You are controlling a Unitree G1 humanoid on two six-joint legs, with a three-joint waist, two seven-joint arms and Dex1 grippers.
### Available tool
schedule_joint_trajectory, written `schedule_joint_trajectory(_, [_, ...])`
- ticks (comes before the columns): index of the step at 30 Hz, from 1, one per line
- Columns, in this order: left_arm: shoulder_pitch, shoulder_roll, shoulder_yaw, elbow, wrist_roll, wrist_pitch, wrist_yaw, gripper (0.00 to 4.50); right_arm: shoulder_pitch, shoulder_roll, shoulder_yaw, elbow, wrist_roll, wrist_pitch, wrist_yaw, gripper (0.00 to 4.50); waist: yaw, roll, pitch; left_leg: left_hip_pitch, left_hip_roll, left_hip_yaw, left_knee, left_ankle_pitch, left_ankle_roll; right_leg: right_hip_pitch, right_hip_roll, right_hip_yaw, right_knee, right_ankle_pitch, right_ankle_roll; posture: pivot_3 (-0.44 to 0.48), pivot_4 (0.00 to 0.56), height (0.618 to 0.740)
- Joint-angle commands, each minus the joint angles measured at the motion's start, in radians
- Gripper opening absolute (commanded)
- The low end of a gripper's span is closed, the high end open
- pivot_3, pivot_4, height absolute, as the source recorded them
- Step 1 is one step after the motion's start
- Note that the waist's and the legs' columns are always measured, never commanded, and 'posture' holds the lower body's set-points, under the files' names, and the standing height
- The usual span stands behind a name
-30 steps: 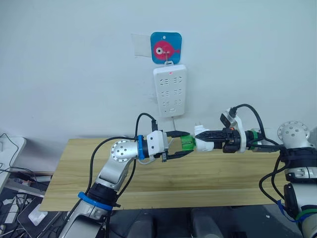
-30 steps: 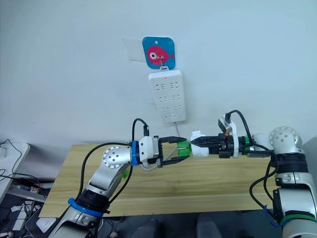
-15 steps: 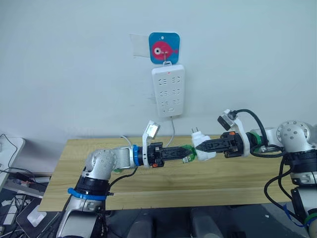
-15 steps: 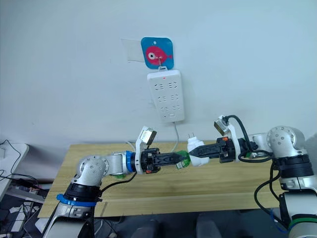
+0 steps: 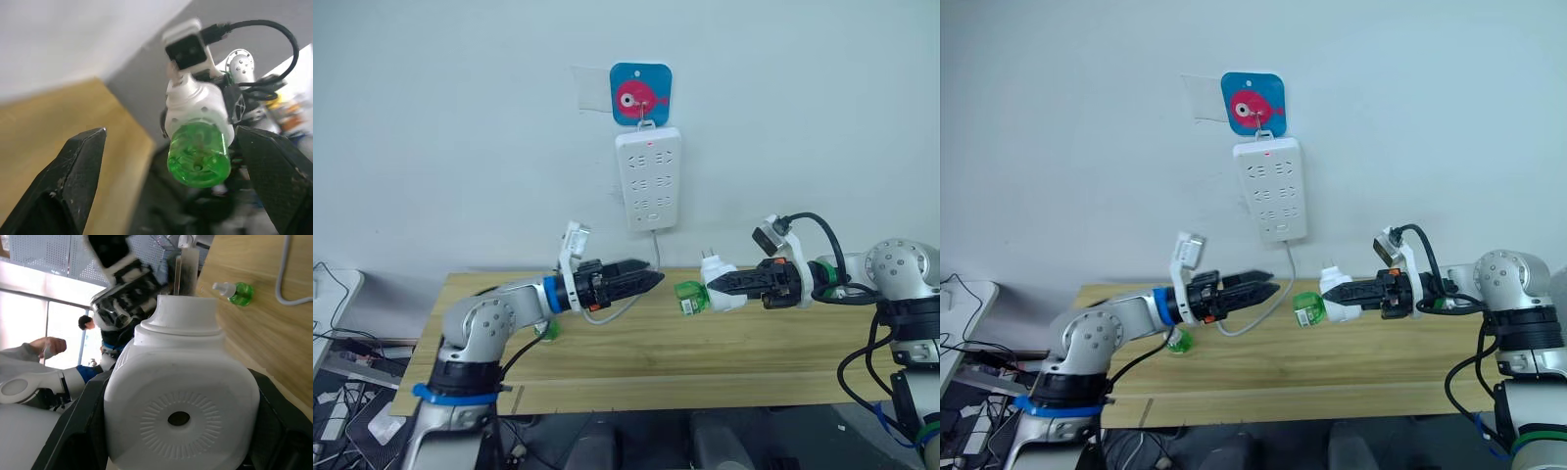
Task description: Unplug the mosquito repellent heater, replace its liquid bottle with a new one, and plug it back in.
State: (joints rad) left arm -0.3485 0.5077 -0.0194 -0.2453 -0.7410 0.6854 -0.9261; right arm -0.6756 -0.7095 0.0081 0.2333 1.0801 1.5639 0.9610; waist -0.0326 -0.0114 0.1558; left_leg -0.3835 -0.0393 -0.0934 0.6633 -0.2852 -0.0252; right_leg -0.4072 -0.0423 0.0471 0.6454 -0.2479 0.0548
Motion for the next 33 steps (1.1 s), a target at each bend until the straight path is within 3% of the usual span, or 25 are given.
schedule_joint_trajectory(1, [0.067,0.025,-0.132,-0.076,0.331,-0.525,-0.129,4.48,-0.037,0.019,-0.073,0.054,-0.001,0.01,0.003,3.03,0.007,0.001,0.001,0.0,-0.001,0.001,-0.001,0.0,0.0,0.0,-0.001,0.0,-0.001,0.0,-0.001,-0.013,0.162,0.74])
schedule_joint_trajectory(5, [0.108,-0.019,-0.201,0.077,0.572,-1.009,-0.109,4.48,-0.055,0.041,-0.093,0.076,-0.01,0.03,-0.009,3.03,0.013,0.0,0.002,-0.001,-0.003,0.004,-0.001,-0.002,0.004,0.0,-0.011,0.0,-0.002,0.0,-0.001,-0.015,0.163,0.74])
schedule_joint_trajectory(8, [0.088,-0.052,-0.223,0.202,0.699,-1.234,-0.037,4.48,-0.057,0.049,-0.102,0.067,-0.009,0.045,-0.017,3.03,0.016,0.001,0.003,-0.001,-0.003,0.003,0.0,-0.003,0.005,0.0,-0.011,-0.001,-0.001,0.0,-0.001,-0.016,0.165,0.74])
schedule_joint_trajectory(16, [-0.038,-0.156,-0.245,0.401,0.933,-1.501,0.2,4.48,-0.044,0.043,-0.086,0.035,0.021,0.051,-0.023,3.03,0.015,0.0,0.003,-0.001,-0.004,0.001,0.001,-0.003,0.006,0.0,-0.011,-0.004,0.0,0.0,0.0,-0.028,0.16,0.74])
schedule_joint_trajectory(23, [-0.086,-0.141,-0.277,0.453,0.96,-1.572,0.251,4.48,-0.046,0.042,-0.085,0.03,0.02,0.051,-0.025,3.03,0.006,0.0,0.003,-0.001,-0.003,0.001,0.001,-0.003,0.006,0.0,-0.01,-0.004,0.002,0.0,0.0,-0.036,0.16,0.74])
schedule_joint_trajectory(26, [-0.088,-0.128,-0.297,0.459,0.949,-1.587,0.25,3.94,-0.047,0.051,-0.088,0.03,0.014,0.051,-0.029,3.03,0.005,0.0,0.003,-0.001,-0.003,0.001,0.001,-0.003,0.006,0.0,-0.01,-0.004,0.002,0.0,0.0,-0.036,0.162,0.74])
schedule_joint_trajectory(31, [-0.081,-0.118,-0.321,0.456,0.917,-1.57,0.239,2.47,-0.045,0.054,-0.089,0.027,0.02,0.051,-0.034,3.03,0.004,0.0,0.003,-0.001,-0.003,0.0,0.001,-0.003,0.007,0.0,-0.01,-0.004,0.002,0.0,0.0,-0.035,0.164,0.74])
schedule_joint_trajectory(33, [-0.072,-0.118,-0.331,0.445,0.867,-1.531,0.216,2.28,-0.043,0.053,-0.088,0.023,0.02,0.051,-0.034,3.03,0.004,0.0,0.003,-0.001,-0.003,0.0,0.001,-0.003,0.007,0.0,-0.009,-0.004,0.002,0.0,0.0,-0.034,0.164,0.74])
